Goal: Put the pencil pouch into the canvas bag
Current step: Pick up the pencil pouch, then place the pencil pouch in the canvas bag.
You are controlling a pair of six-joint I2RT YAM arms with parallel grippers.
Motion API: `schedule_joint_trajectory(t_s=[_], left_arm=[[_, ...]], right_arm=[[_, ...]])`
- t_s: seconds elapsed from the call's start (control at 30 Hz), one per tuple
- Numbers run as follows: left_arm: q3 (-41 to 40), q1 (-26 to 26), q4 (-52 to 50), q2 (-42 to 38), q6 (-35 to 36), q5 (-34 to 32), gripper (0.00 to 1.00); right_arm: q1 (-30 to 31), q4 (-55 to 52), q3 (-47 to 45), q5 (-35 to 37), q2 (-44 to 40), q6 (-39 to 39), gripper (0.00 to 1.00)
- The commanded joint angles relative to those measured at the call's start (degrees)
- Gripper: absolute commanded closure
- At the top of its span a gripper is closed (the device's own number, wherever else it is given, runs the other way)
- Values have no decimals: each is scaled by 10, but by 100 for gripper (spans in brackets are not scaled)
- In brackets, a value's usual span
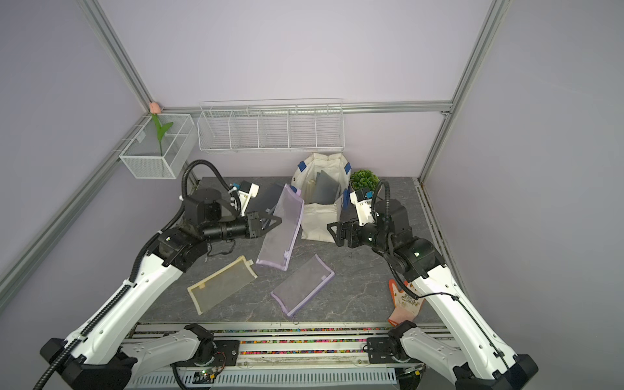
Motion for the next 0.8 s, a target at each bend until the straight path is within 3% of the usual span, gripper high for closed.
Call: schedule_joint_trajectory(t_s=[0.0,0.2,0.57,0.77], left_arm=[[76,8,-32,59,-32,-36,100],[209,8,17,196,-69,-44,100],[527,10,-14,470,-77,-98,100],[596,6,25,557,-80,-118,100]], right_arm=[[1,-31,-22,110,-50,13,11],[1,-46,-53,119,-86,46,11],[1,-42,-91,117,-121,84,11],[1,-52,-100,118,-133,92,11]])
